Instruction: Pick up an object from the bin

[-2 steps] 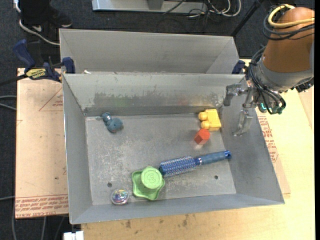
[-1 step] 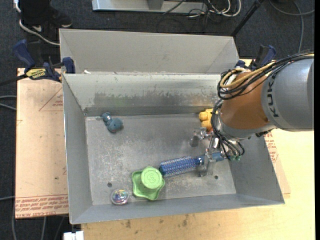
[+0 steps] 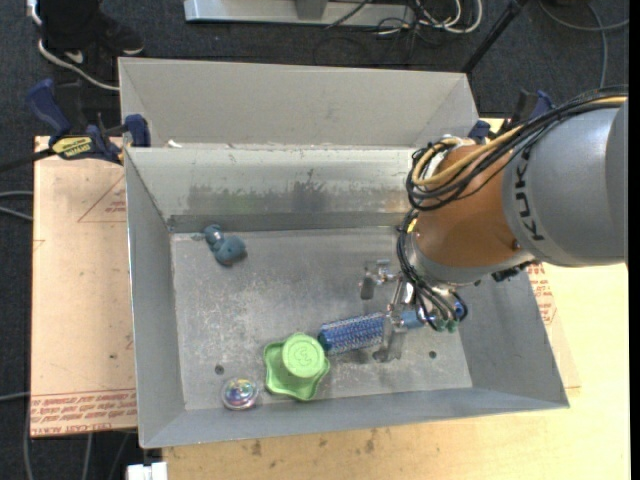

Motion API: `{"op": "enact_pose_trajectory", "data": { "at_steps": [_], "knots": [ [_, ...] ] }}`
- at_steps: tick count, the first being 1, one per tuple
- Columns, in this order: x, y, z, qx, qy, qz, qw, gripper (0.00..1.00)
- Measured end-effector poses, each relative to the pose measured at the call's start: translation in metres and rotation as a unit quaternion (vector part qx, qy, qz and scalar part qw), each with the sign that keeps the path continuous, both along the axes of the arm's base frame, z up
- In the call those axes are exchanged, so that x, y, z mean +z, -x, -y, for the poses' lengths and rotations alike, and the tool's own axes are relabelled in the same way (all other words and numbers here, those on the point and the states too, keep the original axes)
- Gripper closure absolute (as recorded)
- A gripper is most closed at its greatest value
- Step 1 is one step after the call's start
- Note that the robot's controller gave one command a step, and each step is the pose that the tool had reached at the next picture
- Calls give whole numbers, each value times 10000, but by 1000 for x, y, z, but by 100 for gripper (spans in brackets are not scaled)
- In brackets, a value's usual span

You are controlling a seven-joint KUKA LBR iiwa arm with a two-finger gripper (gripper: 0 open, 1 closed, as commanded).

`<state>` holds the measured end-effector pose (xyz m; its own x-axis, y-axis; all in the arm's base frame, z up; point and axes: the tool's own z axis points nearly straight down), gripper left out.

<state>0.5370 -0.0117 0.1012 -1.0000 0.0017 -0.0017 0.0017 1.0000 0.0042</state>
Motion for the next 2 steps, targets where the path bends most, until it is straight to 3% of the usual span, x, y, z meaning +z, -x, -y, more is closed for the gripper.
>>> {"op": "enact_pose_trajectory", "data": {
  "at_steps": [1,2],
  "knots": [
    [5,-9,-19,391,14,2,9992,0],
    [-34,1,-7,197,15,-23,9998,0]
  ]
}}
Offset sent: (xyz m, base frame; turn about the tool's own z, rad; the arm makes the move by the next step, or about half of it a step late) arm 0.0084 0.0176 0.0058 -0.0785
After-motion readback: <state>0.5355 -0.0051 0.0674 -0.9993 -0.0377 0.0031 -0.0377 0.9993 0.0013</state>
